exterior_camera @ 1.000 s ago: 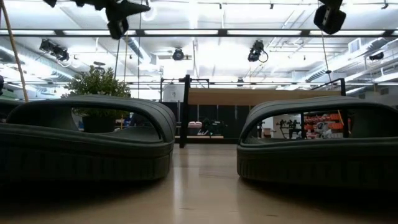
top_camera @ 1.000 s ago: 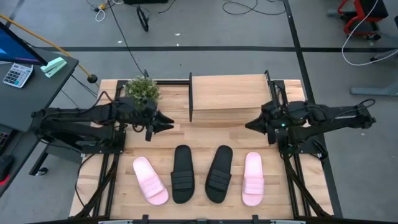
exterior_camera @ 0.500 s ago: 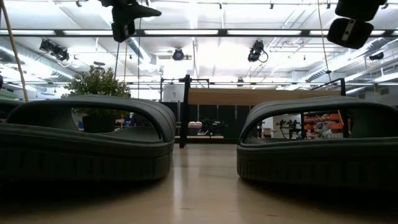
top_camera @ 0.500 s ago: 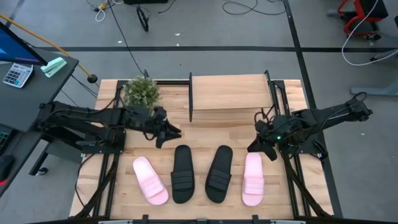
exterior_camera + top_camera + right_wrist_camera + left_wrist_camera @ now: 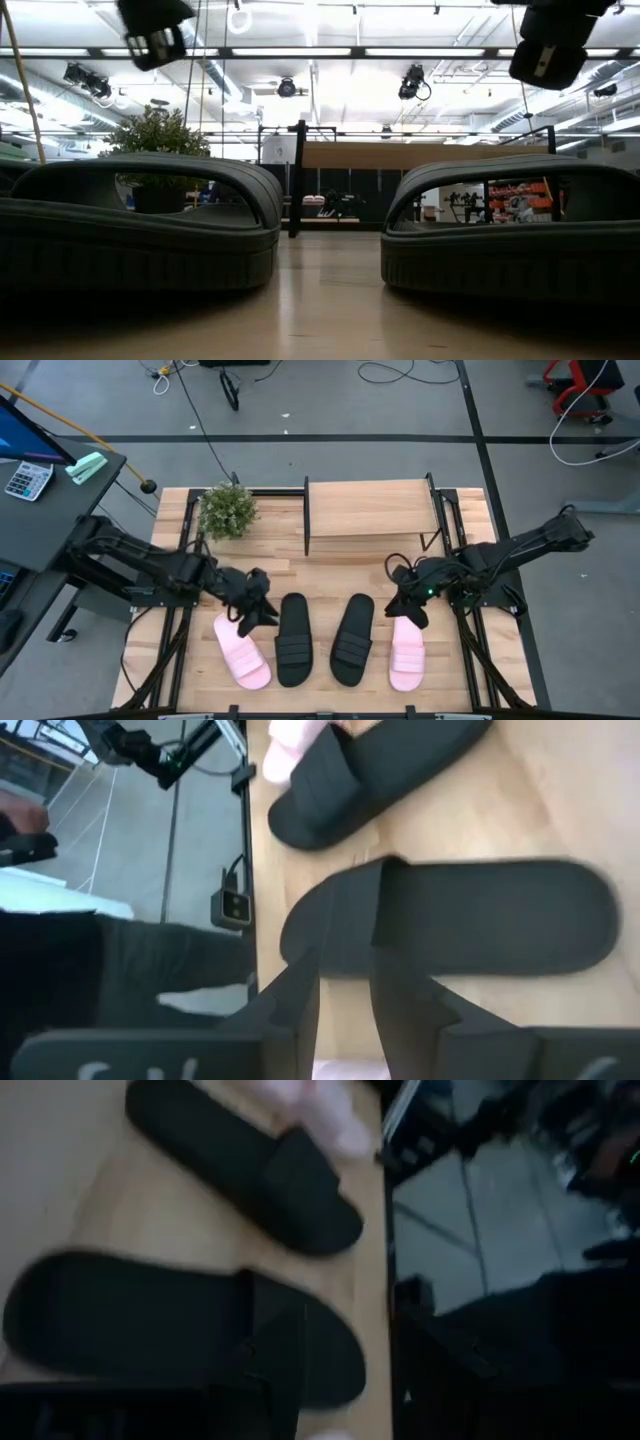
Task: Pick and place slides into the shelf
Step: Put the right pink slipper on the shelf
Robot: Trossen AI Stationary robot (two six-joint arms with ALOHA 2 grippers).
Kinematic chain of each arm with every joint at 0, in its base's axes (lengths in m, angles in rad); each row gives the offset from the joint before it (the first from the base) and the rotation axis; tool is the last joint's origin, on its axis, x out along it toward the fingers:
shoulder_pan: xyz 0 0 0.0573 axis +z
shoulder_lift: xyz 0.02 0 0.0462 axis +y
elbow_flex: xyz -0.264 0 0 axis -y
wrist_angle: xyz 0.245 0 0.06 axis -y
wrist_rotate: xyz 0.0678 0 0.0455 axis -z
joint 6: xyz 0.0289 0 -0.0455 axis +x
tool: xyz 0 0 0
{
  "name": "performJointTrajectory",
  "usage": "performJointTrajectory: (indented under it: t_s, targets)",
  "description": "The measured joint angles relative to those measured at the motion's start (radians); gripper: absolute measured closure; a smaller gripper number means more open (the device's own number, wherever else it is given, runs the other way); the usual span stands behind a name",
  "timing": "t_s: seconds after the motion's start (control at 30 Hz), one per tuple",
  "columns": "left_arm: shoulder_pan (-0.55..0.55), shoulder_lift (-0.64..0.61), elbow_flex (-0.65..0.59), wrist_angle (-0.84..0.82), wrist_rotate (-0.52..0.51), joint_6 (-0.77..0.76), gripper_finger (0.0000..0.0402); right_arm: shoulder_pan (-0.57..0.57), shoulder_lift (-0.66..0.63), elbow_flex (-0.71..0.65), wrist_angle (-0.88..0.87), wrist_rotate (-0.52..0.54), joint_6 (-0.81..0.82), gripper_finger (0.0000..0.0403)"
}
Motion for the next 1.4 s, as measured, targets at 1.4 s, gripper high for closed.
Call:
performJointTrajectory:
  t_s: [1.4]
  targets:
    - [-0.181, 0.000, -0.157, -0.039, -0.188, -0.240, 0.0281, 0.138, 0.374, 0.000, -0.072, -0.360, -0.087, 0.0254]
